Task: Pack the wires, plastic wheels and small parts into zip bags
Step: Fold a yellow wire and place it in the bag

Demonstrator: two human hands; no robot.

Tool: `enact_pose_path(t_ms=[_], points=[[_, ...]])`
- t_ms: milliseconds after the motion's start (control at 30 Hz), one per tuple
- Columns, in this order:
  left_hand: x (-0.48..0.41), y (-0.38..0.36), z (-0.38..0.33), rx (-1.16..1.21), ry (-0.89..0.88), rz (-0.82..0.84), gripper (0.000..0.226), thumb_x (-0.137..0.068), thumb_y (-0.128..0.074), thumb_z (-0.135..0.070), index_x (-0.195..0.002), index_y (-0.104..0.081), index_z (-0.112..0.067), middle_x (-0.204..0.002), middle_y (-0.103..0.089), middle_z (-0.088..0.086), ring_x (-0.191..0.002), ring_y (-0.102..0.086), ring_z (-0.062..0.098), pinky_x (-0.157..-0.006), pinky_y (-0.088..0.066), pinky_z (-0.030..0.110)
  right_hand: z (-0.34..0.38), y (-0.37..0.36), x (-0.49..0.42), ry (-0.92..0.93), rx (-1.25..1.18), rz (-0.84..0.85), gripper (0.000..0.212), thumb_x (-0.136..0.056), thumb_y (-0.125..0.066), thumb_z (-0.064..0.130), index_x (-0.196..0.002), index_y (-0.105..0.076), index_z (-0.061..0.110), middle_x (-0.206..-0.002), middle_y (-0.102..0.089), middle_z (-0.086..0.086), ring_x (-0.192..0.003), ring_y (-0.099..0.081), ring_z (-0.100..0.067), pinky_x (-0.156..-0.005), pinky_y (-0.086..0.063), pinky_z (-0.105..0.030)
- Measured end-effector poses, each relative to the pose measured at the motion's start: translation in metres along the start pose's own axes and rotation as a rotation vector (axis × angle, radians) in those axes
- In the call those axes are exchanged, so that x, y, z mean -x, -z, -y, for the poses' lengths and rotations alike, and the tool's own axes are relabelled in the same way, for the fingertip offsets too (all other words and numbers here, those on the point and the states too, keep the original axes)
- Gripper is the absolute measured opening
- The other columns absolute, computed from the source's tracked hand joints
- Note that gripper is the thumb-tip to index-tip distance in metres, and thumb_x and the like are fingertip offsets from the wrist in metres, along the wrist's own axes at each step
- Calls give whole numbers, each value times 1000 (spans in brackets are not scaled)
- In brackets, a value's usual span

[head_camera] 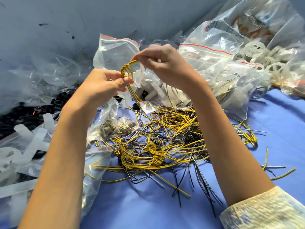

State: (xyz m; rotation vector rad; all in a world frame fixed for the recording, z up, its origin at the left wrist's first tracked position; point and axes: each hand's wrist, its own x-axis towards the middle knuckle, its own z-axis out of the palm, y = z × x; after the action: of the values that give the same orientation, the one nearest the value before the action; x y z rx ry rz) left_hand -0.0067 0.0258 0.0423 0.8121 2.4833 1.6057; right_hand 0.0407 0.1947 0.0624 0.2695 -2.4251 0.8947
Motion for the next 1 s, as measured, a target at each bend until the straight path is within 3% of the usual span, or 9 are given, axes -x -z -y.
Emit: enact_pose_path(t_ms=[200,267,333,467,533,633,733,900,1000], points=[[2,-1,0,30,-15,-3,12,-85,-66,-26,-95,-71,-21,-86,-66,8,-77,-56,9,-61,-40,11,-8,-1,3,-146,-41,196,21,-95,-55,16,-95,-74,4,-69,-61,2,-57,-49,-2,-56,-40,-16],[3,-1,0,61,-14,-41,7,-84,-68,-28,-89,-72,-25,-77,-70,-1,-79,-56,8,-65,-40,15,-7,-2,4,-194,-158,226,19,-96,-53,13,-93,-71,10,-69,-61,1,-57,-53,-4,-57,-45,-15],[3,-1,-1,102,-23,-98,4,-83,-69,-28,-84,-72,-26,-67,-69,-13,-77,-55,7,-65,-41,15,-4,-3,5,-250,-299,261,18,-98,-50,14,-99,-68,11,-73,-62,-2,-61,-59,-7,-62,-53,-19],[2,-2,-4,213,-27,-156,18,-83,-68,-29,-96,-72,-17,-85,-62,4,-80,-50,6,-68,-38,15,0,-5,10,-302,-389,371,25,-101,-42,28,-116,-60,19,-94,-65,-14,-87,-68,-25,-77,-59,-35],[2,-3,-8,281,18,-178,13,-84,-67,-31,-90,-71,-20,-88,-55,5,-80,-44,8,-70,-33,22,0,-5,11,-336,-461,414,32,-101,-40,35,-126,-55,24,-106,-67,-18,-95,-69,-28,-80,-58,-42],[2,-8,-13,398,91,-204,11,-87,-63,-31,-84,-67,-21,-79,-53,-5,-72,-41,4,-67,-31,20,0,-5,12,-369,-614,490,41,-100,-34,41,-136,-45,26,-112,-66,-19,-97,-68,-32,-78,-58,-43],[0,-15,-18,519,142,-237,14,-88,-61,-35,-84,-65,-22,-75,-57,-17,-68,-45,-1,-68,-35,17,-1,-5,13,-368,-770,563,37,-100,-28,45,-133,-39,35,-112,-67,-20,-98,-67,-37,-83,-54,-48],[-1,-30,-22,468,94,-321,21,-90,-61,-38,-76,-66,-24,-58,-59,-25,-68,-47,0,-63,-39,15,-7,-3,13,-319,-883,559,28,-102,-24,43,-125,-39,35,-91,-71,-18,-84,-69,-35,-83,-51,-46],[0,-33,-19,345,17,-295,21,-90,-62,-33,-71,-65,-24,-65,-60,-19,-66,-46,4,-54,-36,7,-6,-4,15,-335,-907,466,28,-103,-30,36,-123,-47,28,-65,-52,-3,-61,-48,-20,-65,-56,-35]])
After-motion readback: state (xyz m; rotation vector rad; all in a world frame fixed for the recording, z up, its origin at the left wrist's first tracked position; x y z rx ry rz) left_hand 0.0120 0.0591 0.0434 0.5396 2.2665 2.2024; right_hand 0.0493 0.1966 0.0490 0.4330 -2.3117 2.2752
